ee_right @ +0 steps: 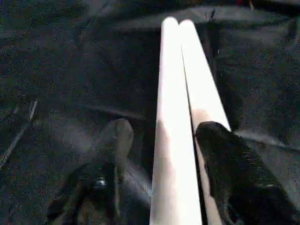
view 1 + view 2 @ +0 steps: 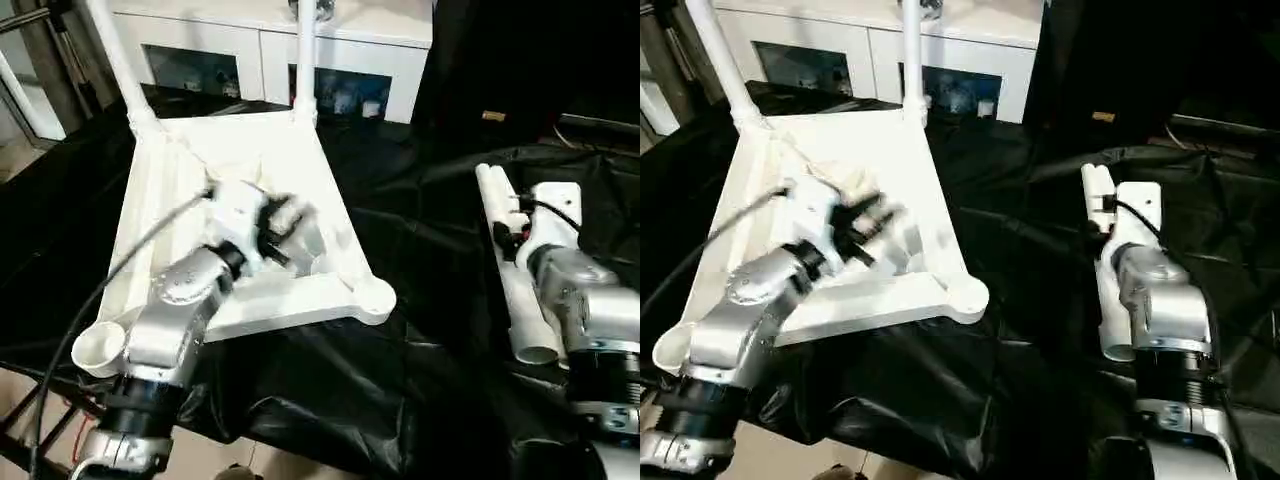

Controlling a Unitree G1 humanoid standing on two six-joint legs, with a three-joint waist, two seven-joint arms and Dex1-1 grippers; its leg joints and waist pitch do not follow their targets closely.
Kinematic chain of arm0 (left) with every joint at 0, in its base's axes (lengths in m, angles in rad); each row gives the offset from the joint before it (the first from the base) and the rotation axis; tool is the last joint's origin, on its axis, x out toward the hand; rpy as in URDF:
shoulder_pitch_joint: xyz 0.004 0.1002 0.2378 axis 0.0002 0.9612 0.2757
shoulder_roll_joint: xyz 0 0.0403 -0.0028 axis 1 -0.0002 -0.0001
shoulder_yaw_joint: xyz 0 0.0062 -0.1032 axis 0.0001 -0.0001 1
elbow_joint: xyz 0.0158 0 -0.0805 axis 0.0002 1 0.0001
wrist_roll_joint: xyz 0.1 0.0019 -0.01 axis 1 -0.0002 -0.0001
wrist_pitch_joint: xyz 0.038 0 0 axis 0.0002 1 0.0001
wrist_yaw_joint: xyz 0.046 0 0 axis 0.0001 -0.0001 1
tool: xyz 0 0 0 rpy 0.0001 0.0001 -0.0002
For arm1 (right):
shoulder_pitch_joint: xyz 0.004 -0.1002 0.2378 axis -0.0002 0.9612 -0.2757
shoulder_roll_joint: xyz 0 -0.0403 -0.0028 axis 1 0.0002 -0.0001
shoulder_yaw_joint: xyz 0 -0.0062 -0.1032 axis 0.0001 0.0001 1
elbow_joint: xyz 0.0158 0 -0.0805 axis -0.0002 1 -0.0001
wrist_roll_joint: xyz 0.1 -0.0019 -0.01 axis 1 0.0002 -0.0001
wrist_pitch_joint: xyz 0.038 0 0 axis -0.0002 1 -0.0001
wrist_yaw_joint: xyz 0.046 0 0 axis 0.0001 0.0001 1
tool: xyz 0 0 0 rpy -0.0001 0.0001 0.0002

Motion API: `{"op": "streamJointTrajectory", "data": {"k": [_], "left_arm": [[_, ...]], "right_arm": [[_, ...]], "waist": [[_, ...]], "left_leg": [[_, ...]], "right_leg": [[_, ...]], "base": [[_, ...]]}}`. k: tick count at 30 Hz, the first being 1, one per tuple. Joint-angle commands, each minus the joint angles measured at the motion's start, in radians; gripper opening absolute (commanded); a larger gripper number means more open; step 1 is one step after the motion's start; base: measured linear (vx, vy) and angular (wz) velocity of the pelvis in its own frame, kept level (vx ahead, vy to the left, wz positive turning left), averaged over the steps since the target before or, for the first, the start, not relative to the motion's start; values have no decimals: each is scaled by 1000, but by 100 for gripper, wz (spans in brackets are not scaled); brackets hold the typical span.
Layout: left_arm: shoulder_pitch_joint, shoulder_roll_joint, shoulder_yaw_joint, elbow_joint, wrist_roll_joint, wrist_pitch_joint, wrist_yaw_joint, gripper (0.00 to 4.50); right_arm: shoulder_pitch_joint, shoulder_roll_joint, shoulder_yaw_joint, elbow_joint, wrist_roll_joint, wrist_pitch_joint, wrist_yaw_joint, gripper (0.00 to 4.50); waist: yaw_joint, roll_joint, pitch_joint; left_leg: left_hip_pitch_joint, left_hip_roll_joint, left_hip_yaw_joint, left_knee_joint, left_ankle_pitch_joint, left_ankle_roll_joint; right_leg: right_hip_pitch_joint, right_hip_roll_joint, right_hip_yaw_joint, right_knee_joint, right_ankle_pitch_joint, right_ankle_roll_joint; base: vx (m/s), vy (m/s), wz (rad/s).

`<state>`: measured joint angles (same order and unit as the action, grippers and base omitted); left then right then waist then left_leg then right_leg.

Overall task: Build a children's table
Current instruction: Rotate table base, then pick table leg

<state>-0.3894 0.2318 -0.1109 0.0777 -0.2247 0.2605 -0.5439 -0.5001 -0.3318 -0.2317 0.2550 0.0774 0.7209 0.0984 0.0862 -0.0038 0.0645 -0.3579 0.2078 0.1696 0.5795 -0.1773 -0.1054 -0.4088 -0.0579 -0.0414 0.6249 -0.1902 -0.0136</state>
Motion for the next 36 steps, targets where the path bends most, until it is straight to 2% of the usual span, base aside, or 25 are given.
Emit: {"op": "streamJointTrajectory", "data": {"k": [1,8,9,14,16,24,25,27,28,29,36], "left_arm": [[7,17,-34,-32,-8,38,-30,229],[25,65,-88,-102,-18,130,-117,276],[26,69,-91,-107,-15,134,-120,290],[22,78,-102,-110,9,139,-106,323],[20,82,-107,-112,18,145,-102,343],[20,84,-108,-115,20,151,-103,351],[20,84,-108,-115,20,151,-103,369],[25,92,-113,-123,23,162,-108,369],[25,92,-113,-123,23,162,-108,369],[30,99,-116,-130,26,165,-111,369],[34,104,-120,-139,34,171,-116,369]], "right_arm": [[7,-12,-16,-26,12,30,4,289],[3,-21,-14,-23,21,68,13,339],[1,-21,-16,-18,24,73,14,362],[-7,-38,11,19,13,122,31,400],[-23,-46,12,46,1,163,11,403],[-27,-45,5,49,14,167,22,403],[-27,-45,5,49,14,167,22,403],[-42,-50,-2,77,41,203,55,403],[-42,-50,-2,77,41,203,55,403],[-54,-55,-6,106,58,229,81,403],[-67,-57,4,121,69,258,104,403]], "waist": [[-1,3,-75],[-3,5,-73],[-3,6,-74],[-2,7,-76],[-3,6,-76],[-2,6,-75],[-2,6,-75],[-2,6,-76],[-1,-2,-77],[-1,0,-75],[3,0,-77]], "left_leg": [[2,3,6,-50,-149,-6],[1,2,6,-50,-151,-8],[1,1,7,-49,-148,-8],[0,1,6,-48,-136,-8],[0,0,6,-47,-130,-12],[1,0,7,-46,-145,-10],[1,0,7,-46,-148,-10],[0,0,7,-46,-144,-10],[0,1,5,-47,-141,-6],[-1,1,5,-47,-142,-5],[-1,1,7,-44,-121,0]], "right_leg": [[61,-50,39,-74,-110,-157],[59,-50,38,-78,-176,-138],[59,-49,39,-79,-178,-135],[60,-48,38,-75,-140,-145],[61,-46,38,-74,-128,-151],[59,-49,38,-77,-165,-145],[59,-49,38,-78,-170,-144],[60,-48,38,-77,-165,-144],[62,-50,37,-72,-166,-147],[60,-50,37,-75,-170,-147],[60,-50,37,-72,-145,-156]], "base": [[0,0,0],[0,0,0],[0,0,0],[0,0,0],[0,0,0],[0,0,0],[0,0,0],[0,0,0],[0,0,0],[0,0,0],[0,0,0]]}}
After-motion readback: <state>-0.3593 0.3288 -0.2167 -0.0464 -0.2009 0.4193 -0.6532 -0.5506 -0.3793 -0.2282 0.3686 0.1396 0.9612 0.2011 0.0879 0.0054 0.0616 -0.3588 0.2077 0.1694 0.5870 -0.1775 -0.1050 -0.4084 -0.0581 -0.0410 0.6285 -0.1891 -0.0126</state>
